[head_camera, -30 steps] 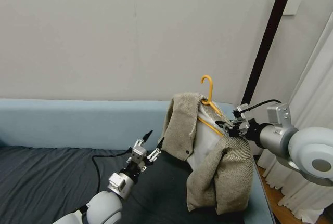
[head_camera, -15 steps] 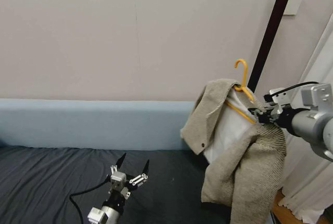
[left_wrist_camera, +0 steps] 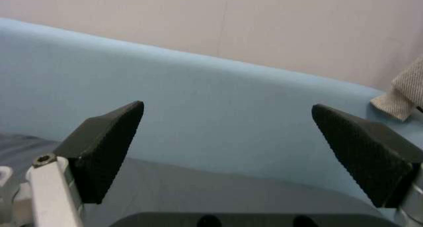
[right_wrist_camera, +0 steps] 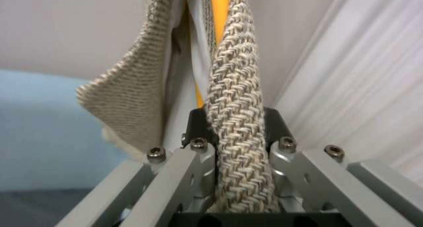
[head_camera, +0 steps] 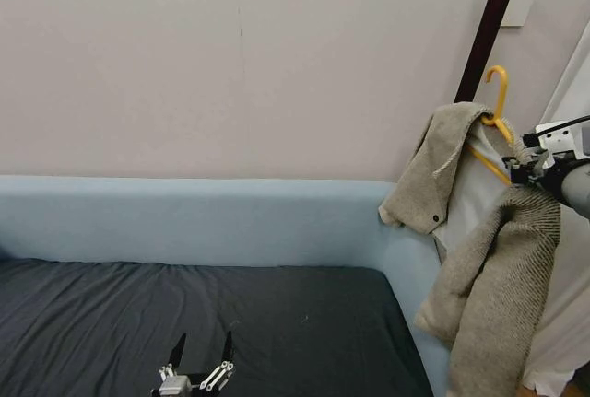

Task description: Pick up the clothes from the sofa and hang them on the clothes hanger.

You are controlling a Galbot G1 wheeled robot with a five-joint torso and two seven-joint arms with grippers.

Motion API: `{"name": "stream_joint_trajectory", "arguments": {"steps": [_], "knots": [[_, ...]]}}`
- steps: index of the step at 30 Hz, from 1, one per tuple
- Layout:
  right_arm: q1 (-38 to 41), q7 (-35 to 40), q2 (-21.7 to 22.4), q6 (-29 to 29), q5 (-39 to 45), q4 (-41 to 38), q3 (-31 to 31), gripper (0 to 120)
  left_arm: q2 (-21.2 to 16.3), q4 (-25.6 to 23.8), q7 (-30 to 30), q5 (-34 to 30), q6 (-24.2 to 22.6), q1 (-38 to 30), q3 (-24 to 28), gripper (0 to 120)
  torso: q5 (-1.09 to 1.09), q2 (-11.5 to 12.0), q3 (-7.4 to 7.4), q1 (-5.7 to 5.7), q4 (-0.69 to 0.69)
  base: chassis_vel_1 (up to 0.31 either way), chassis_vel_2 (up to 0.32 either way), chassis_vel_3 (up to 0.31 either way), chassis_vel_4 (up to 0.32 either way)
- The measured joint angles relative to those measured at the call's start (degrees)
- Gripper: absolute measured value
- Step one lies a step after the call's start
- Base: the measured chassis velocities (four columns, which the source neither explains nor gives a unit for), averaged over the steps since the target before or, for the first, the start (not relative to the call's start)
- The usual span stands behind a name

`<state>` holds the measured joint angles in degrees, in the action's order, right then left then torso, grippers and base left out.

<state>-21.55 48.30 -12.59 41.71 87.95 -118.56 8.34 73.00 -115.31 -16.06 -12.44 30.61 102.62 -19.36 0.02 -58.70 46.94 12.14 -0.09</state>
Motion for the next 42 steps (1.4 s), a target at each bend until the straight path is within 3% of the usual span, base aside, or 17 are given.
{"name": "stream_joint_trajectory", "arguments": {"steps": [9, 13, 16, 23, 26, 37, 42], "knots": [[-0.77, 0.09, -1.19, 0.21, -4.22, 6.7, 2.31, 9, 2.19, -0.77, -0.01, 2.02, 1.08, 1.44, 0.14, 100, -0.02, 0.0, 0.0, 0.0, 0.0, 0.0, 0.0, 0.0, 0.0], [-0.74, -2.73, -3.03, -0.13, -11.11, 13.07, 1.57, 9, 2.09, -0.62, -0.05, 2.43, 1.05, 1.03, 0.58, 100, -0.01, 0.0, 0.0, 0.0, 0.0, 0.0, 0.0, 0.0, 0.0], [-0.79, -9.56, -6.36, -4.71, -25.92, 19.73, 0.91, 9, 1.85, -0.09, -0.13, 2.39, 0.42, -0.1, 1.66, 100, -0.01, 0.0, 0.0, 0.01, -0.02, 0.0, 0.0, 0.0, 0.0], [-0.45, -15.17, -11.92, -9.99, -34.15, 25.02, 0.3, 8, 1.96, 0.72, -0.21, 2.5, -0.01, -0.54, 3.25, 100, 0.01, 0.01, 0.01, 0.01, 0.05, 0.0, 0.0, 0.0, 0.0], [0.44, -18.21, -12.99, -13.71, -37.94, 27.81, -0.13, 8, 1.63, 0.9, -0.25, 2.5, -0.69, -1.25, 4.17, 100, -0.02, 0.0, 0.0, 0.01, -0.01, 0.0, 0.0, 0.0, 0.0], [9.7, -23.88, -19.04, -19.2, -50.11, 37.72, -4.69, 8, 2.84, 0.89, -0.35, 2.97, -0.87, -0.91, 4.9, 100, -0.02, 0.0, 0.0, 0.01, -0.01, 0.0, 0.0, 0.0, 0.0], [17.72, -25.19, -21.25, -19.81, -53.19, 41.21, -11.36, 8, 3.01, 0.67, -0.38, 3.25, -0.97, -0.88, 4.99, 100, -0.03, 0.01, 0.0, 0.01, 0.03, 0.0, 0.0, 0.0, 0.0]]}}
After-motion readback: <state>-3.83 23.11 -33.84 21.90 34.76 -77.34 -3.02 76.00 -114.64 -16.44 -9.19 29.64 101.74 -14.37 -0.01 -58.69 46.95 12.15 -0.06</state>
